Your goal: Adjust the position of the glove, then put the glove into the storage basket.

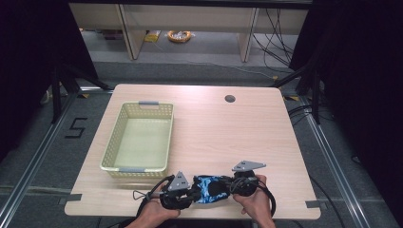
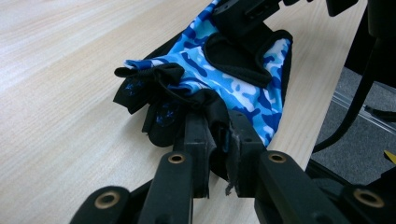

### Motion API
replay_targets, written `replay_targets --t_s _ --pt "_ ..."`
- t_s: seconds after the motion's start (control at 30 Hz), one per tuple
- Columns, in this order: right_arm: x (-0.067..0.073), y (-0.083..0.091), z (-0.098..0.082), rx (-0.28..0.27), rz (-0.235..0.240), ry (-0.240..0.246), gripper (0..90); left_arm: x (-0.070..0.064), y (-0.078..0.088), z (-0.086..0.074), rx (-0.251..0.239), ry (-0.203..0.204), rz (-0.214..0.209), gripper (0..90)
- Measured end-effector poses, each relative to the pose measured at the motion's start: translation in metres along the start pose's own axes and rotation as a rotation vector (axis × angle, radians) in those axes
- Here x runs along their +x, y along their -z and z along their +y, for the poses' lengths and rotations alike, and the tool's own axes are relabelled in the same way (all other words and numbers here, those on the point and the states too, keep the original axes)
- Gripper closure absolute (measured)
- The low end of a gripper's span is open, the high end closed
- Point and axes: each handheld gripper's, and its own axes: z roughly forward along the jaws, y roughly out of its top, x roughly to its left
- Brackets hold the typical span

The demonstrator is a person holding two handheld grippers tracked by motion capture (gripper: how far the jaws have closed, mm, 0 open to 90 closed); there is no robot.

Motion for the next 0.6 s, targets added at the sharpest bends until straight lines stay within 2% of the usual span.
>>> replay_targets --t_s 0.07,0.1,0.13,0.17,0.23,0.3,0.33,0.37,0.4,0.47,0.57,0.6 --pt "-0.0008 0.0010 0.0002 -0.011 -0.007 0.008 81.5 -0.0003 0.0001 0.0000 -0.002 0.017 -0.003 79.3" --pt "0.0000 0.0009 0.0000 -0.009 0.001 0.001 81.5 0.0001 0.0005 0.0005 0.001 0.015 -0.005 79.3" --pt "-0.0007 0.0006 0.0002 -0.014 0.003 0.015 81.5 0.0014 0.0016 0.0011 0.011 -0.005 0.006 79.3" --pt "-0.0006 0.0007 0.0002 -0.017 0.009 0.014 81.5 0.0004 0.0017 0.0015 0.000 0.002 -0.007 79.3" --pt "-0.0004 0.0013 0.0002 -0.019 0.011 0.006 81.5 -0.0008 0.0022 0.0014 -0.008 0.018 -0.005 79.3" --pt "0.0003 0.0010 0.0004 -0.021 0.017 0.005 81.5 -0.0011 0.0034 0.0016 -0.008 0.014 -0.008 79.3" --pt "0.0006 0.0011 0.0005 -0.020 0.019 0.005 81.5 0.0005 0.0047 0.0018 0.009 -0.006 0.000 79.3" --pt "0.0012 0.0016 0.0005 -0.027 0.008 0.011 81.4 -0.0010 0.0048 0.0016 -0.004 0.006 -0.006 79.3" --pt "0.0026 0.0019 0.0006 -0.019 0.007 0.000 81.5 -0.0011 0.0052 0.0015 -0.005 0.004 -0.005 79.3" --pt "0.0035 0.0022 0.0010 -0.025 -0.009 0.011 81.5 -0.0003 0.0066 0.0019 -0.005 -0.006 -0.013 79.3" --pt "0.0038 0.0018 0.0020 -0.029 -0.005 0.014 81.4 -0.0001 0.0082 0.0027 -0.002 -0.010 -0.001 79.3" --pt "0.0035 0.0011 0.0023 -0.031 0.012 0.014 81.4 -0.0002 0.0086 0.0028 -0.004 -0.011 -0.006 79.3"
